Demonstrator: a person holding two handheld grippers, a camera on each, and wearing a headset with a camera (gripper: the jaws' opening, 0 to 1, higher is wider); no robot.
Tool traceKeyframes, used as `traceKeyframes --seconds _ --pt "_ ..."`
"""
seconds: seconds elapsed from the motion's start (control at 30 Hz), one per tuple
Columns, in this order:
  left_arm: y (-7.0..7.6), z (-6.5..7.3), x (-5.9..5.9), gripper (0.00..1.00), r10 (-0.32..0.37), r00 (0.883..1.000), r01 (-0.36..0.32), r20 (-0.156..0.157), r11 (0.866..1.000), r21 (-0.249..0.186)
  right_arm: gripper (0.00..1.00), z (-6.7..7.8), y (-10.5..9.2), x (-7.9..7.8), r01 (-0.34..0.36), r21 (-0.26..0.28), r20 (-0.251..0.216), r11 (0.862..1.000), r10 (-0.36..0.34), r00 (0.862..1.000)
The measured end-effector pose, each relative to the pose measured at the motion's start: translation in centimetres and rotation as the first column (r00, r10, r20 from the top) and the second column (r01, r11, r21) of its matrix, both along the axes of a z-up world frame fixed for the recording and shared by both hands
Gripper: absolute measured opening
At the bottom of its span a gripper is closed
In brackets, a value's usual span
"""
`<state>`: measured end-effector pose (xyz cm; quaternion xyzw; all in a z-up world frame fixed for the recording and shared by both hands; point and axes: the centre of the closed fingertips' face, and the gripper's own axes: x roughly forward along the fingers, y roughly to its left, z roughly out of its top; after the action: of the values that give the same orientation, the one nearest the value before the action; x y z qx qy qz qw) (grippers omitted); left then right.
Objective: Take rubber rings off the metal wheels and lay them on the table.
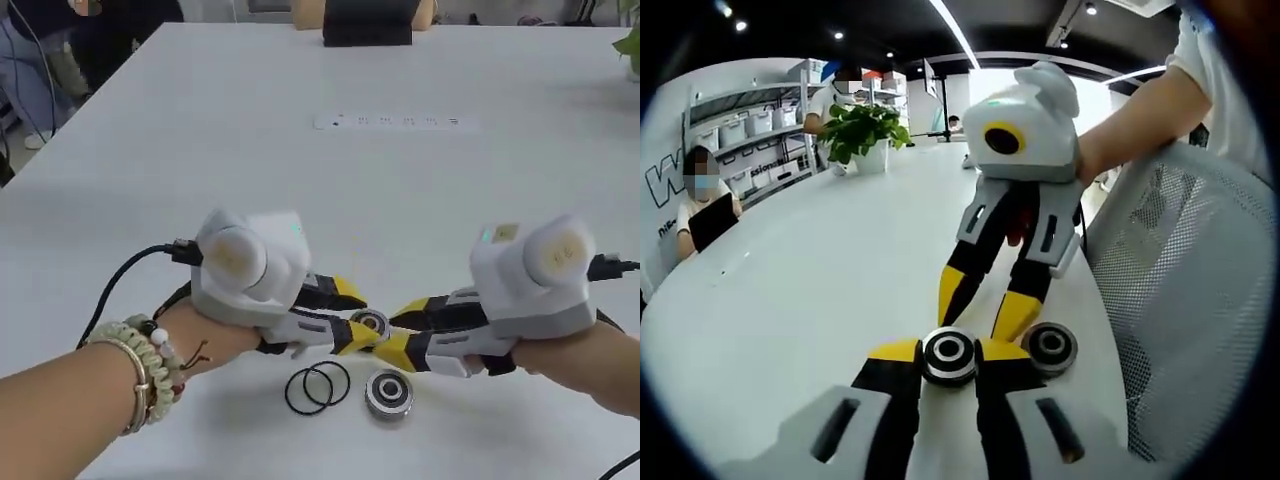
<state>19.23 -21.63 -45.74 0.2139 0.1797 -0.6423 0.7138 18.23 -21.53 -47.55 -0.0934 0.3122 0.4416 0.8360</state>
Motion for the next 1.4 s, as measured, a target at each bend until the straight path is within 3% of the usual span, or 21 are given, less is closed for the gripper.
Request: traceKeyframes --seconds 0.1,0.2,0.37,0.47,0.73,1.07,1.4 --pt "0.0 -0.1 0.1 0.13 0.0 1.0 0.0 0.012 1.0 0.006 0.23 -0.1 0.1 0.0 -0.005 -0.008 0.003 1.0 0.005 1.0" --pt "-0.1 -0.2 -0.2 0.09 -0.008 1.0 0.008 0.001 1.0 0.002 0.23 -0.1 0.1 0.0 -0.004 -0.011 0.007 1.0 0.005 1.0" --pt "-0.2 -0.2 0.0 0.08 -0.003 1.0 0.003 0.008 1.0 -0.005 0.23 -0.1 0.1 0.1 -0.004 -0.01 0.015 1.0 0.004 1.0" --pt "0.0 -0.3 0.2 0.07 0.011 1.0 -0.011 -0.011 1.0 -0.016 0.24 -0.1 0.2 0.2 -0.002 -0.009 0.021 1.0 0.002 1.0" --pt "-0.1 -0.2 0.1 0.07 0.018 1.0 -0.019 -0.025 0.999 -0.036 0.21 -0.1 0.1 0.1 -0.02 -0.024 0.044 1.0 0.021 0.999" --pt "0.0 -0.2 -0.1 0.07 0.024 0.999 -0.026 -0.03 0.999 -0.047 0.11 -0.3 -0.5 -0.2 -0.03 -0.045 0.021 0.999 0.031 0.999" --pt "0.0 -0.2 -0.1 0.07 0.027 0.999 -0.028 -0.031 0.998 -0.049 0.02 -0.3 -0.9 0.0 -0.027 -0.069 0.032 0.997 0.029 0.999"
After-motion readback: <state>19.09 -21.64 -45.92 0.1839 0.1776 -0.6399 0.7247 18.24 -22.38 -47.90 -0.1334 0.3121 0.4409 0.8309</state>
